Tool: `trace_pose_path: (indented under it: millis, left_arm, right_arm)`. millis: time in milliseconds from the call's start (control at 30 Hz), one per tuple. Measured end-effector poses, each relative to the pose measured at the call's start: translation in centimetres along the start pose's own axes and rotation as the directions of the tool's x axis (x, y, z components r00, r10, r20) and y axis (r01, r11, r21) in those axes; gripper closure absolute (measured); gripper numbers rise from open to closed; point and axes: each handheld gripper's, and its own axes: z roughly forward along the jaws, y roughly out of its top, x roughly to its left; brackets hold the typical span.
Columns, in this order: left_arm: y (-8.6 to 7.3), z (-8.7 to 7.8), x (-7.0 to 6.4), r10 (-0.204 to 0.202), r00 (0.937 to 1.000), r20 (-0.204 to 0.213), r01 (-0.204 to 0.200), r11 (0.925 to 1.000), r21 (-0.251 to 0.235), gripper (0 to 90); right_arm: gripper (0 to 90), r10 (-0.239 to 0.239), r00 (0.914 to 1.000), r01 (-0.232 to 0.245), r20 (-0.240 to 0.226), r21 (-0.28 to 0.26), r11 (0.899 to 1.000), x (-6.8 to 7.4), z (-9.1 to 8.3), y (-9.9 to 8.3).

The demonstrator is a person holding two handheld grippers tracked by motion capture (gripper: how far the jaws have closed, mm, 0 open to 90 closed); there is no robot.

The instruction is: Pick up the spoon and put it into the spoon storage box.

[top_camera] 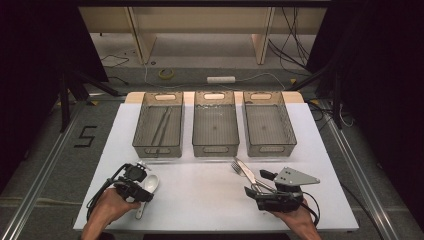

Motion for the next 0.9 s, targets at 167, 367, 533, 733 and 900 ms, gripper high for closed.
trace_pose_path:
  millis: [167, 367, 533, 733, 900]
  left_arm:
    - [-0.1, 0.3, -0.2, 0.020, 0.9998, 0.006, -0.020, 0.9996, 0.017, 52.8]
    - [-0.1, 0.8, -0.6, 0.050, 0.9987, -0.008, -0.050, 0.9980, 0.039, 59.2]
    - [-0.2, 0.7, -0.2, 0.048, 0.9988, -0.008, -0.048, 0.9985, 0.027, 69.7]
    - [-0.2, 0.7, -0.1, 0.063, 0.9980, 0.002, -0.063, 0.9978, 0.023, 72.4]
    - [0.1, 0.5, 0.5, 0.051, 0.9984, 0.026, -0.050, 0.9983, -0.030, 77.2]
  right_arm:
    - [24.3, 0.000, 1.0000, 0.000, 0.000, 0.000, 1.000, 0.0, 0.0, 0.0]
    - [24.3, 0.002, 1.0000, -0.002, 0.000, 0.003, 1.000, 0.0, 0.0, 0.0]
    - [24.3, 0.004, 1.0000, -0.004, 0.001, 0.005, 1.000, 0.0, 0.0, 0.0]
    - [24.3, 0.004, 1.0000, -0.004, 0.000, 0.006, 1.000, 0.0, 0.1, 0.0]
    - [24.3, 0.002, 1.0000, -0.002, 0.001, 0.004, 1.000, -0.1, 0.0, 0.0]
